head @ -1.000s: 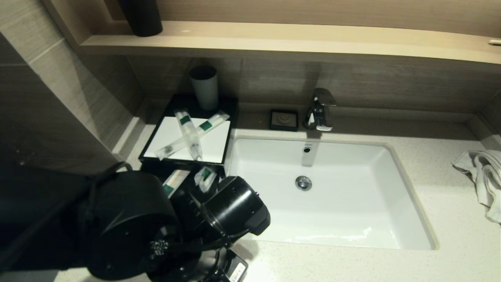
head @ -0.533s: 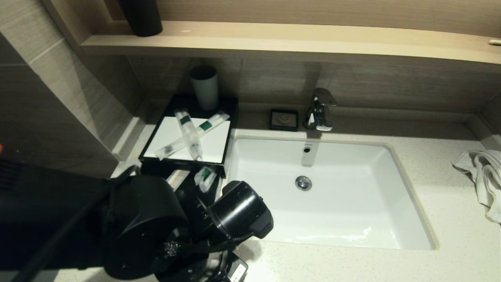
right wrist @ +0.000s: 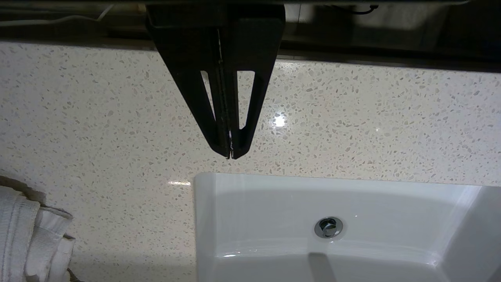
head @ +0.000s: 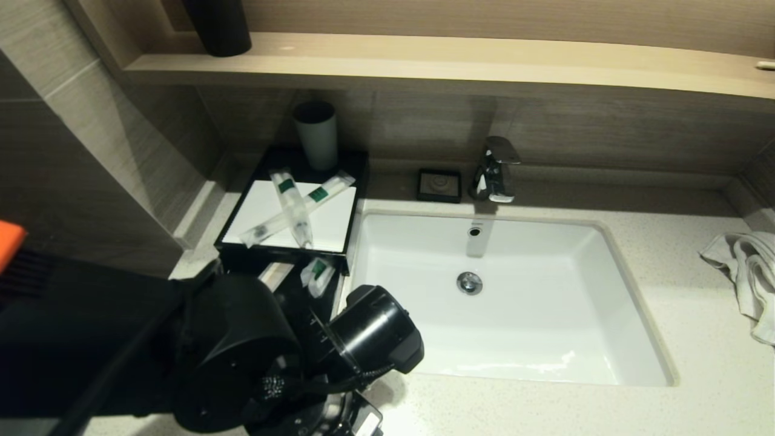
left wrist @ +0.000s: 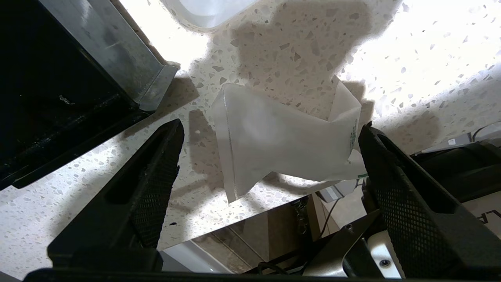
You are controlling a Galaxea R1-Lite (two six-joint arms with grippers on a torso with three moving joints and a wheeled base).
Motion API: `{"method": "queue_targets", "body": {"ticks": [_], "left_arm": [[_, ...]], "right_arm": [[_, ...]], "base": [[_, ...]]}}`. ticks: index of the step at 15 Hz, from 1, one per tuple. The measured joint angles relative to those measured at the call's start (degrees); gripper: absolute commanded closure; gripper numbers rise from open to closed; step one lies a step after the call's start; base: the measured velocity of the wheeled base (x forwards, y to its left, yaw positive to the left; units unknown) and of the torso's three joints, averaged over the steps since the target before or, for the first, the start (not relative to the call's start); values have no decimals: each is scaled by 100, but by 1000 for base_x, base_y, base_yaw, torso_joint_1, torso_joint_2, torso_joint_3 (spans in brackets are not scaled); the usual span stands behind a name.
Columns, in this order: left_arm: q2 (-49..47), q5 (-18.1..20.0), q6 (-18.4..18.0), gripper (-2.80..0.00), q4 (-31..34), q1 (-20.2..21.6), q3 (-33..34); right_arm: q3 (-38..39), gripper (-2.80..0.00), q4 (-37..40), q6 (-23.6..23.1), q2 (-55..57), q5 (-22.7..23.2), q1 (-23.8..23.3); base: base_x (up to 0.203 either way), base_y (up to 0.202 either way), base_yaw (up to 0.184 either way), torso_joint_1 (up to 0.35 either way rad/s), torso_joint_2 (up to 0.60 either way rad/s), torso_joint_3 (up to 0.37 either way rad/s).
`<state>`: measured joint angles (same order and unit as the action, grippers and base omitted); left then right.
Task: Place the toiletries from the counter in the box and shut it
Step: Pick up the bathroom toiletry
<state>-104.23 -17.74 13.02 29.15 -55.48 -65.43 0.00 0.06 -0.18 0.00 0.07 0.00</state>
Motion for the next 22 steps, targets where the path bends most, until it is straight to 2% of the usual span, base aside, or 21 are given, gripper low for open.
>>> {"method": "queue_targets", "body": {"ticks": [8,9,22], "left_arm": [[-29,-44,-1,-280,6,-6,39],[-29,-71,-1,0,6,-6,44],[-29,-78,10,0,14,-17,79]], "right_arm": [[-2,0,2,-2,0,-2,0],[-2,0,2,1,0,0,0],[0,0,2,-2,0,2,0]], "base": [[0,0,0,0,0,0],[0,0,0,0,0,0],[0,0,0,0,0,0]]}}
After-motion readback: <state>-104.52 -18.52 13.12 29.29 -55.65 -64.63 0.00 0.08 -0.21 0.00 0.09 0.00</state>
